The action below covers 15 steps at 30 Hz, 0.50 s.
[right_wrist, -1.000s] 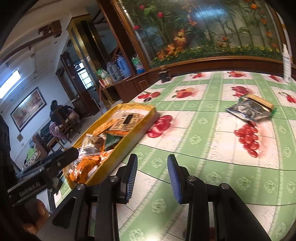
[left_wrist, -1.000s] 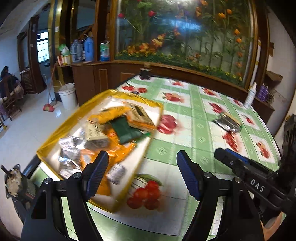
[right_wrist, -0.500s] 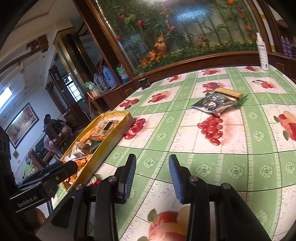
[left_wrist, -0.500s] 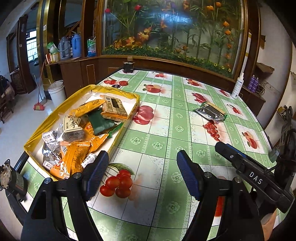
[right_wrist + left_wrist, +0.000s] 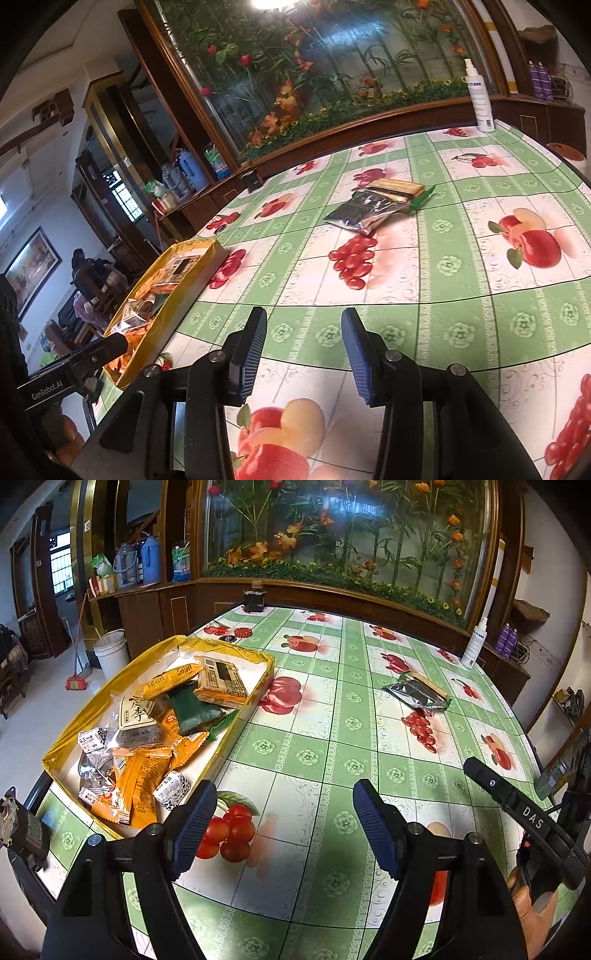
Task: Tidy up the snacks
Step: 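Grasp the cracker pack with the right gripper while the left approaches the silver foil bag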
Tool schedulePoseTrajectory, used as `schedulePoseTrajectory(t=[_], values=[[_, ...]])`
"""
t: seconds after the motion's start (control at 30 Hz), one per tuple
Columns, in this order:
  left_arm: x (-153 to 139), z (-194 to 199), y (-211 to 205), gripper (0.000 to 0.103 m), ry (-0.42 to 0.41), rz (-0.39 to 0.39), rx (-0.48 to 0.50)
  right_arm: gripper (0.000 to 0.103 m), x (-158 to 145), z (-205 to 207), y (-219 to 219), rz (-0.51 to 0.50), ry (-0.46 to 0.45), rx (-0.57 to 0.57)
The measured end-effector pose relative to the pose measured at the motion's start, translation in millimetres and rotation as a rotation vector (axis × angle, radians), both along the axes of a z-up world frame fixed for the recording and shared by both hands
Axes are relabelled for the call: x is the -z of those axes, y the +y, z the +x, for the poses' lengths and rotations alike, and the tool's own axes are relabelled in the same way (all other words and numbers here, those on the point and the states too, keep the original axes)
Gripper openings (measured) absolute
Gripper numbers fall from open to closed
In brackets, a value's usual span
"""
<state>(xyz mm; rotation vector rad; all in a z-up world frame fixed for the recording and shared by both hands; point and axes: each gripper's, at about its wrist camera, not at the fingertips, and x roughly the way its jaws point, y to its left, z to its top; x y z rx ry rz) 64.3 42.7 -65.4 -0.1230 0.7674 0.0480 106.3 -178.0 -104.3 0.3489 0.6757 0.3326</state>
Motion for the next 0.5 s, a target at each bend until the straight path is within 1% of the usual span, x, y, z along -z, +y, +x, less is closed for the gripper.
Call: schedulePoseTrajectory(t=[0.17, 0.27, 0.4, 0.5], values=[[2.5, 3.6, -3.6, 0.076, 0.020, -0.007, 0.010, 0.046, -4.8, 10.3, -9.9, -0.005, 0.004, 0.008], [3.5, 7.4, -6.4, 0.076, 0.031, -0.020, 0.015, 0.046, -12.8, 25.8, -17.0, 0.004, -0.004, 0.007], [4.8, 13.4, -9.5, 0.076, 0.060, -0.030, 0.019, 0.046, -26.4, 60.1, -26.5, -0.004, -0.028, 0.030], [4.5, 15.8, -9.5, 0.076, 0.066, -0.022, 0.019, 0.046, -29.0, 96.9, -35.7, -0.014, -0.018, 0.053]])
